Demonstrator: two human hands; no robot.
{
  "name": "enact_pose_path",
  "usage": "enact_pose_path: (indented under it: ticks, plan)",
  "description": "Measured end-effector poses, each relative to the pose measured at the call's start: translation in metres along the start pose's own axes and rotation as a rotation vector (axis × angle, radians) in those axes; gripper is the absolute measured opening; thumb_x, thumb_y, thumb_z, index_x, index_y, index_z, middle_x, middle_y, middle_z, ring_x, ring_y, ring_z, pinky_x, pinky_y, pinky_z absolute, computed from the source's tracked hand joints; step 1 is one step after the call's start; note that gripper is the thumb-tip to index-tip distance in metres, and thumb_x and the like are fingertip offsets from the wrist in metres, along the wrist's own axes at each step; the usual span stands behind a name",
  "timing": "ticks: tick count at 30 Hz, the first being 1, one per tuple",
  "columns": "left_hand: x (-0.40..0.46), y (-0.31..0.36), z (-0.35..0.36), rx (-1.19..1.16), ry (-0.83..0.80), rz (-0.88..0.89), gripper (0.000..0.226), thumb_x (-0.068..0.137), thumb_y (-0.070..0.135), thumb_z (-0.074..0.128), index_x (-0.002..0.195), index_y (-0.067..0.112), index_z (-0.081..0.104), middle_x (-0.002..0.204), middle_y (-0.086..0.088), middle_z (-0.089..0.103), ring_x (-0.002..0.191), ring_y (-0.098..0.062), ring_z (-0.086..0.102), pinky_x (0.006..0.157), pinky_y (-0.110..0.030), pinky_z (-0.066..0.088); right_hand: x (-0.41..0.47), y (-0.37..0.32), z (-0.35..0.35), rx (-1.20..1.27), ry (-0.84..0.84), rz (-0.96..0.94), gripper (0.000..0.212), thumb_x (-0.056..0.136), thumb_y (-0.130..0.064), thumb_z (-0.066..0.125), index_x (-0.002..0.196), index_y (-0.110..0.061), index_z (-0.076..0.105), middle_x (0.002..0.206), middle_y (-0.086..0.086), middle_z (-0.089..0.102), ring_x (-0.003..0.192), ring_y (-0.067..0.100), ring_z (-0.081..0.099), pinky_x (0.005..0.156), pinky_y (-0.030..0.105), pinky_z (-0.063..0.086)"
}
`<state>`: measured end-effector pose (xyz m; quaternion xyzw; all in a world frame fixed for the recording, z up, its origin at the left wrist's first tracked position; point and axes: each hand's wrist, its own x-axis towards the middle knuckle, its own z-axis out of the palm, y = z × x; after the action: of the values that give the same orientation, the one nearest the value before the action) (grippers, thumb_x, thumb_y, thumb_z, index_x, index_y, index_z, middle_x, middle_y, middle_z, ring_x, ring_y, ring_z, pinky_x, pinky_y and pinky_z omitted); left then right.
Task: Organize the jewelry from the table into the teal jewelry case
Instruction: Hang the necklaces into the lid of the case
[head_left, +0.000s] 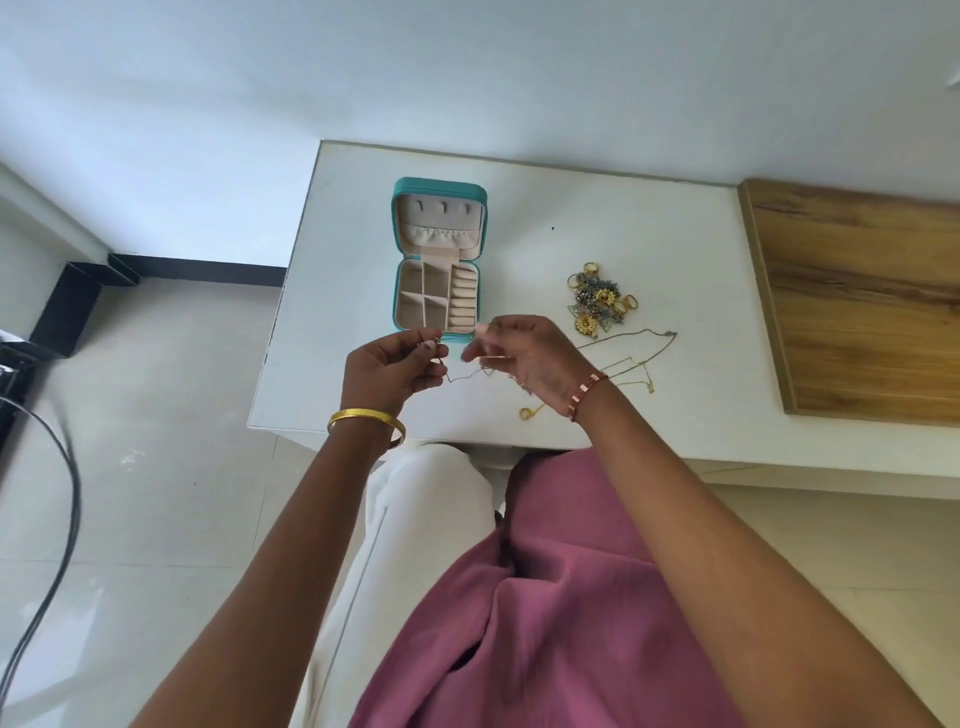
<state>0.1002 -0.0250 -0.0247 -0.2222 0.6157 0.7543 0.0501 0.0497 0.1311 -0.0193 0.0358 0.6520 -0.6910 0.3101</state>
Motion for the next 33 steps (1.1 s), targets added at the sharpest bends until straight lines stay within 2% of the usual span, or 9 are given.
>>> enact_pose_path:
  ticks: [5, 9, 12, 16, 22, 26, 28, 31, 33]
  plan:
    - [0.000, -0.004, -0.011, -0.010, 0.117, 0.020, 0.026, 0.087, -0.001, 0.054, 0.111, 0.007, 0.061, 0.064, 0.008, 0.071, 0.056, -0.007, 0.066, 0.062, -0.018, 0.056, -0.011, -0.007, -0.027, 0.409, 0.050, -0.021, 0.042, 0.090, -0.013, 0.051, 0.048, -0.016, 0.054, 0.047, 0.002, 0.055, 0.056, 0.020, 0.061, 0.081, 0.039, 0.055]
    - [0.000, -0.004, -0.019, -0.084, 0.218, -0.021, 0.024, 0.086, 0.002, 0.057, 0.109, 0.004, 0.063, 0.090, -0.009, 0.067, 0.060, -0.009, 0.068, 0.066, -0.021, 0.058, -0.020, -0.016, -0.045, 0.559, 0.097, -0.051, 0.050, 0.094, -0.024, 0.042, 0.045, -0.019, 0.048, 0.038, -0.003, 0.038, 0.039, 0.013, 0.044, 0.071, 0.036, 0.057]
    - [0.002, -0.003, -0.027, -0.196, 0.275, -0.085, 0.025, 0.086, 0.002, 0.057, 0.110, -0.002, 0.061, 0.092, -0.012, 0.066, 0.060, -0.009, 0.068, 0.066, -0.021, 0.058, -0.025, -0.022, -0.053, 0.582, 0.146, -0.067, 0.048, 0.096, -0.026, 0.038, 0.050, -0.019, 0.051, 0.038, -0.006, 0.033, 0.036, 0.010, 0.035, 0.057, 0.026, 0.053]
    - [0.006, -0.008, -0.028, -0.198, 0.274, -0.130, 0.022, 0.087, -0.002, 0.055, 0.108, -0.006, 0.060, 0.062, 0.001, 0.071, 0.055, -0.009, 0.067, 0.061, -0.020, 0.058, -0.023, -0.024, -0.053, 0.581, 0.153, -0.100, 0.034, 0.097, -0.020, 0.037, 0.066, -0.014, 0.051, 0.039, -0.007, 0.033, 0.035, 0.008, 0.031, 0.047, 0.018, 0.042]
    - [0.003, -0.016, -0.019, -0.055, 0.206, -0.128, 0.018, 0.086, -0.004, 0.055, 0.101, -0.001, 0.063, 0.065, -0.001, 0.069, 0.055, -0.009, 0.067, 0.063, -0.021, 0.058, -0.019, -0.025, -0.063, 0.582, 0.254, -0.175, 0.024, 0.095, -0.011, 0.039, 0.079, -0.007, 0.057, 0.042, -0.006, 0.042, 0.032, 0.006, 0.029, 0.039, 0.014, 0.022]
    - [-0.002, -0.025, -0.012, 0.145, 0.203, -0.068, 0.016, 0.085, -0.005, 0.055, 0.093, 0.003, 0.066, 0.068, -0.002, 0.066, 0.052, -0.005, 0.065, 0.061, -0.018, 0.056, -0.019, -0.028, -0.062, 0.554, 0.272, -0.192, 0.023, 0.095, -0.011, 0.039, 0.082, -0.007, 0.058, 0.043, -0.008, 0.045, 0.031, 0.004, 0.027, 0.037, 0.014, 0.020]
    - [-0.004, -0.031, -0.010, 0.307, 0.202, -0.024, 0.018, 0.085, -0.006, 0.055, 0.084, 0.007, 0.067, 0.069, 0.000, 0.065, 0.055, -0.010, 0.064, 0.069, -0.025, 0.056, -0.020, -0.030, -0.059, 0.500, 0.248, -0.191, 0.021, 0.095, -0.010, 0.041, 0.087, -0.007, 0.060, 0.045, -0.007, 0.046, 0.031, 0.004, 0.027, 0.037, 0.014, 0.020]
    - [-0.008, -0.036, -0.011, 0.509, 0.178, 0.035, 0.023, 0.083, -0.004, 0.055, 0.076, 0.014, 0.067, 0.066, 0.000, 0.065, 0.063, -0.018, 0.061, 0.077, -0.031, 0.054, -0.025, -0.039, -0.049, 0.228, 0.185, -0.197, 0.021, 0.093, -0.007, 0.046, 0.092, -0.010, 0.066, 0.052, 0.002, 0.050, 0.036, 0.006, 0.027, 0.038, 0.015, 0.021]
    - [-0.008, -0.036, -0.012, 0.620, 0.154, 0.051, 0.021, 0.081, -0.003, 0.055, 0.080, 0.013, 0.069, 0.074, -0.006, 0.069, 0.069, -0.018, 0.060, 0.078, -0.025, 0.050, -0.029, -0.049, -0.037, -0.050, 0.148, -0.224, 0.021, 0.092, -0.008, 0.049, 0.091, -0.014, 0.070, 0.061, 0.009, 0.049, 0.042, 0.008, 0.031, 0.038, 0.015, 0.022]
